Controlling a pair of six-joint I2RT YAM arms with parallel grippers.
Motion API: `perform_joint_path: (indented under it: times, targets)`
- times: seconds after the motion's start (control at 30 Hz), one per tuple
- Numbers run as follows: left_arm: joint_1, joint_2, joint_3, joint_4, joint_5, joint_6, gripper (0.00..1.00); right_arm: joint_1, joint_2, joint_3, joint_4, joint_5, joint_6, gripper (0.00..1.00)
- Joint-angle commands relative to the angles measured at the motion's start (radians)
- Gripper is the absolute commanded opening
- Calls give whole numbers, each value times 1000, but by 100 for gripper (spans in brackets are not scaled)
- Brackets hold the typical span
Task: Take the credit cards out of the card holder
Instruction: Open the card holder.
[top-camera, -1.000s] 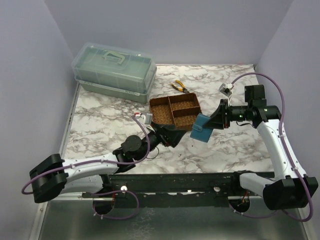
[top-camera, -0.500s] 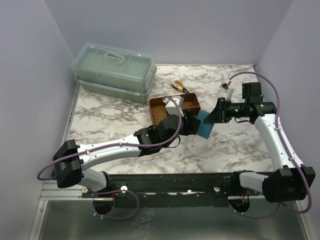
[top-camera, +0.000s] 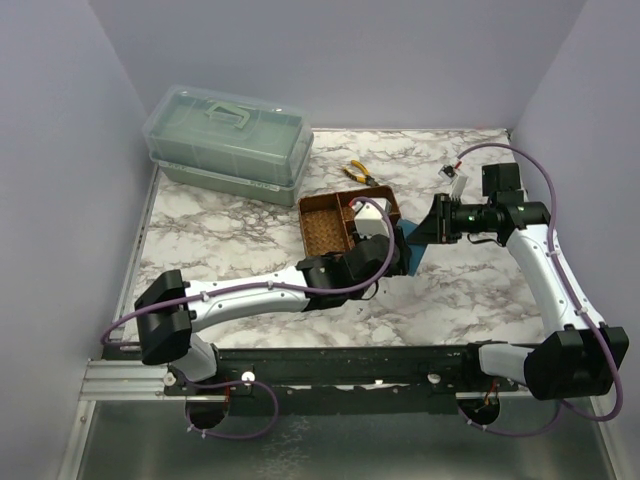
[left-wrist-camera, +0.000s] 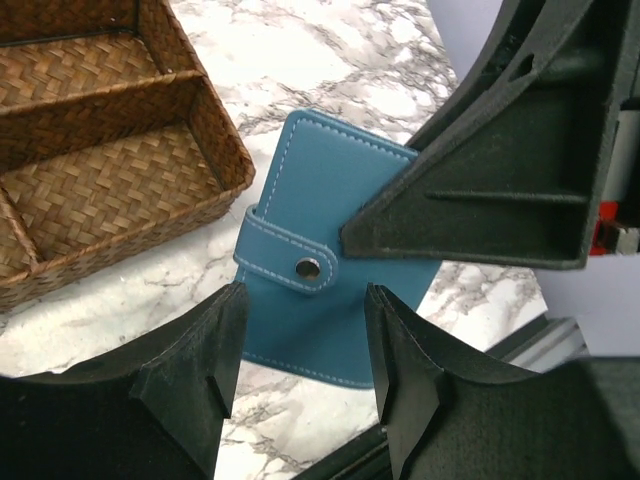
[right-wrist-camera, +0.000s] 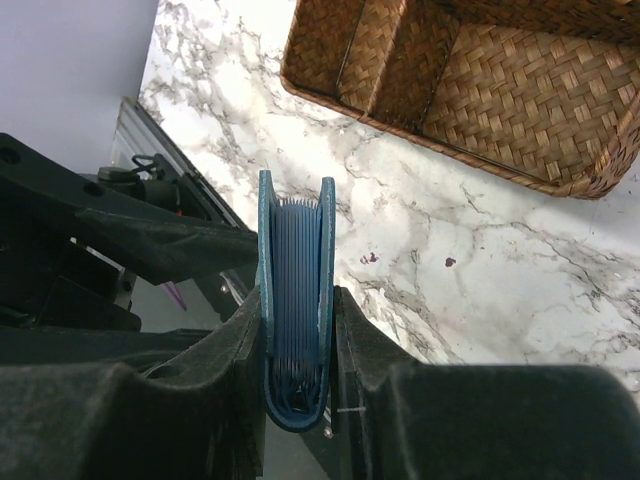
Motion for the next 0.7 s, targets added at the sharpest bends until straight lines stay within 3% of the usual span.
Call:
perform_joint_path:
  times: [0.0,0.1,0.27,0.5,0.67]
  targets:
    - [-4,70,125,-156,-115,-9,56,1,-6,24,22,-11,15,0]
    - [-3,94,152,-203,-134,-13,54,1,-8,24,21,-17,13,0]
    - [1,85,137,-211,-153,-25,33,1,-14,23,22,-28,11,0]
    - [16,70,127,-211,-169,-3,26,0,-20,20,19,-52,1,0]
    - [20,80,147,-213,-181,88,6,1,-31,11,21,-51,-3,0]
